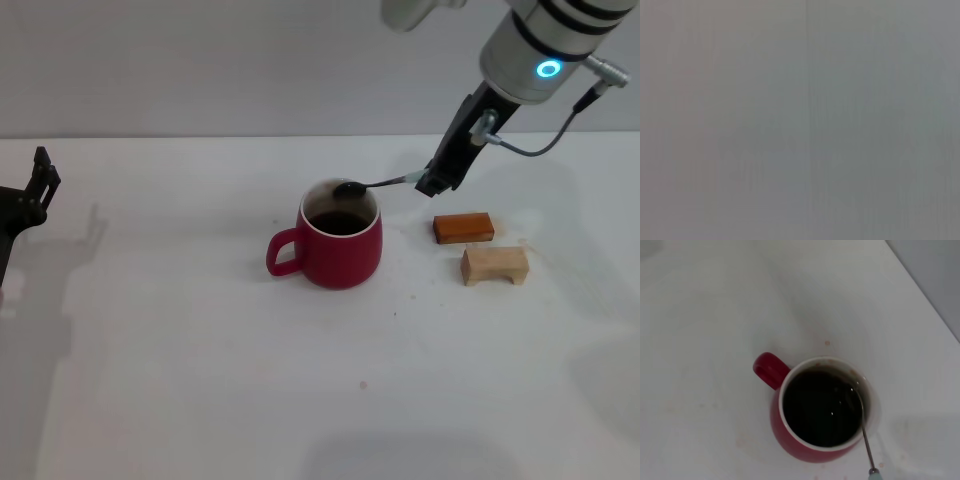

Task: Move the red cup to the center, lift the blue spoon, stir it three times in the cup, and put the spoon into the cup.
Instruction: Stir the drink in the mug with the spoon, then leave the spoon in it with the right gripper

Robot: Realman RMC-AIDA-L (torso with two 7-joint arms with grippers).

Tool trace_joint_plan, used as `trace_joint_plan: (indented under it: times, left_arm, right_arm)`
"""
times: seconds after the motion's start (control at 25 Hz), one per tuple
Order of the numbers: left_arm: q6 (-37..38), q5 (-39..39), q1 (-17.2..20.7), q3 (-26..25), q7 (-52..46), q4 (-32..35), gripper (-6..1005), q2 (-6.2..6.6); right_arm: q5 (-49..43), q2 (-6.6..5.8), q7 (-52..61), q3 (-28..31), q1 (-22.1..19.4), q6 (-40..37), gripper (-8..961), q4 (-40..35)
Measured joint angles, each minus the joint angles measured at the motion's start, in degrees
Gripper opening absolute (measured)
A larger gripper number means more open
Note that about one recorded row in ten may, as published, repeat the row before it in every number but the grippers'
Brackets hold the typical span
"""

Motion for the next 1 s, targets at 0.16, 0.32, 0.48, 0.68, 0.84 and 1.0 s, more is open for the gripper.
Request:
trace_joint_plan:
  times: [0.16,0.32,0.48,0.68,0.84,1.0]
  left_arm:
    - [-0.1,0.0,0.3,0.0,0.0,0.0,847,-0.05]
    - [0.0,0.0,0.8,0.1,-0.1,0.0,847,-0.07]
    - [0.1,-0.2,1.2,0.1,-0.4,0.0,847,-0.09]
    - [-0.1,-0.1,1.3,0.1,-1.3,0.0,847,-0.09]
    - [-0.2,-0.2,1.4,0.1,-1.5,0.0,847,-0.09]
    - [-0.2,-0.2,1.4,0.1,-1.5,0.0,847,-0.09]
  right_arm:
    - [0.0,0.52,-1.3,0.0,1.1,-2.2,132,-3.4]
    - [-0.5,1.35,-2.3,-0.1,2.1,-4.4,132,-5.8]
    - [-0.6,1.9,-2.7,-1.2,2.6,-6.6,132,-7.3]
    - [-0.6,2.51,-2.9,-1.4,3.2,-8.9,133,-9.1]
    - [-0.6,2.73,-3.0,-2.0,3.5,-9.7,133,-10.1]
    - [-0.6,3.2,-3.1,-2.9,3.7,-10.0,133,-10.7]
